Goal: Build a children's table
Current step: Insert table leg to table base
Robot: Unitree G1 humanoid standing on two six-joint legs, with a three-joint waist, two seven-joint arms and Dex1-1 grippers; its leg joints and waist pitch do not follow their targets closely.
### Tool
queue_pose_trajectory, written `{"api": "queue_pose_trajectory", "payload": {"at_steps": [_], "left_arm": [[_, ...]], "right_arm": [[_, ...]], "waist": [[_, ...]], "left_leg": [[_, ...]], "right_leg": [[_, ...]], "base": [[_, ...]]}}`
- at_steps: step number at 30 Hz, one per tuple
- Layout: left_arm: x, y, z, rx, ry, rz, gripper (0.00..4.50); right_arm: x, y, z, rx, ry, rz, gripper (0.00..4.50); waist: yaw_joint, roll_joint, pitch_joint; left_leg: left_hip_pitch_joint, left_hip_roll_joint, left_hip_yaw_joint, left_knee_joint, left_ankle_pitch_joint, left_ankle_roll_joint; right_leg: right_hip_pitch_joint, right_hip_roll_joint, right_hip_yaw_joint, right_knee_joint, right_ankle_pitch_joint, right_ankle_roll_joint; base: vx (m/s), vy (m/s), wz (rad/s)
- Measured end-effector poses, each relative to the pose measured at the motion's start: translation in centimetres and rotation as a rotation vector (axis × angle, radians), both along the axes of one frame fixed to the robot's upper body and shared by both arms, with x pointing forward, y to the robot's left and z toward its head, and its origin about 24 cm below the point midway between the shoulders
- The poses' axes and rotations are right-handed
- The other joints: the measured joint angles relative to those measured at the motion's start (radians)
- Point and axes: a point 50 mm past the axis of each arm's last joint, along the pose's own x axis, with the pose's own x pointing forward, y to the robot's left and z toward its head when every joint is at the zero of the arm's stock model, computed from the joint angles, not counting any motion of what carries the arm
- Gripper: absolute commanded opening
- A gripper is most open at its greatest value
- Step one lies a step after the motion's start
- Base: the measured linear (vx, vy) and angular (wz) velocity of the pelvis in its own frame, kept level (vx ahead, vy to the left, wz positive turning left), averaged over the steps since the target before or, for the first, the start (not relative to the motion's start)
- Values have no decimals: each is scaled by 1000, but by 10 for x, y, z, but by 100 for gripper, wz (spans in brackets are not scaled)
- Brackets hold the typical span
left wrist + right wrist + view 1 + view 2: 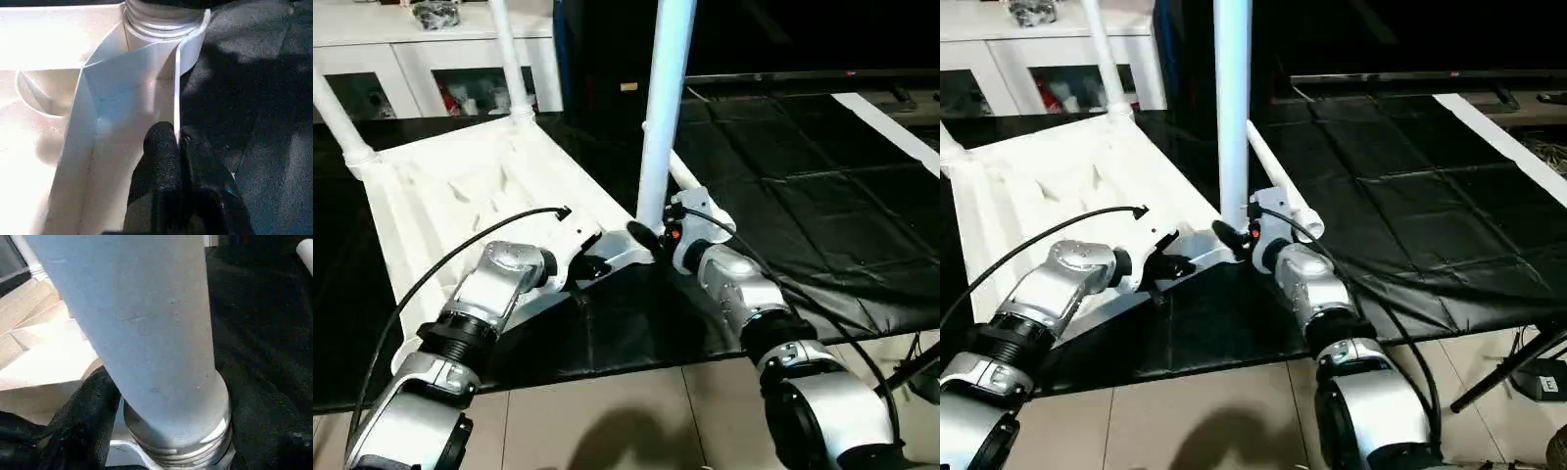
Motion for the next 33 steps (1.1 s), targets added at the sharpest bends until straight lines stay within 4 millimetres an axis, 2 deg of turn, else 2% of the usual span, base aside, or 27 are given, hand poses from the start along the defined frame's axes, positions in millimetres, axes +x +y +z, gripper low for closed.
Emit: {"api": "queue_pose_trajectory", "payload": {"at_steps": [5, 9, 15, 19, 23, 26, 27, 30, 33], "left_arm": [[-3, 8, 1, 20, -12, -34, 0], [-6, 16, 2, 34, -17, -95, 0], [-13, 30, 6, 67, -13, -207, 0], [-18, 39, 9, 84, 4, -256, 0], [-21, 38, 13, 114, 27, -271, 0], [-26, 29, 15, 118, 62, -273, 0], [-29, 21, 13, 89, 78, -232, 0], [-30, -7, 8, -4, 95, -110, 0], [-29, -22, 5, -57, 99, -75, 0]], "right_arm": [[-6, -5, -1, 4, -42, 98, 391], [-13, -21, -3, -16, -60, 217, 430], [-17, -43, 2, -47, -77, 374, 447], [-17, -52, 4, -59, -79, 381, 447], [-17, -34, 3, -8, -66, 360, 447], [-17, -16, 0, 29, -34, 311, 447], [-16, -9, -1, 47, -9, 253, 447], [-15, 11, 0, 118, 51, 133, 447], [-14, 14, 0, 121, 79, 67, 447]], "waist": [[0, 0, 0], [5, 0, 0], [14, 0, 0], [19, 0, 0], [16, 2, 1], [21, 6, 2], [24, 13, 2], [26, 26, 1], [21, 27, 0]], "left_leg": [[0, 0, 0, -1, 0, 0], [-1, 0, 0, -1, 0, 0], [-8, 0, 0, -1, 0, 0], [-11, 0, 1, -1, 0, 0], [-11, 1, 1, -1, 0, 0], [-10, 0, 1, -1, 0, 0], [-9, 0, 1, 0, 0, 0], [-11, -2, 3, 1, 0, 1], [-12, -2, 3, 1, 0, 1]], "right_leg": [[0, 0, 0, 0, -2, 4], [0, 0, 0, -1, 0, 0], [-5, 0, 0, -2, 0, 0], [-8, 0, 1, -2, 0, -1], [-9, 0, 1, -1, 0, -1], [-9, 0, 1, -2, 0, -1], [-9, -1, 1, -2, 0, -1], [-9, -3, 4, -3, 0, -1], [-9, -2, 4, -3, 0, 0]], "base": [[0, 0, 0], [0, 0, 0], [0, 0, 0], [0, 0, 0], [0, 0, 0], [0, 0, 0], [0, 0, 0], [0, 0, 0], [0, 0, 0]]}}
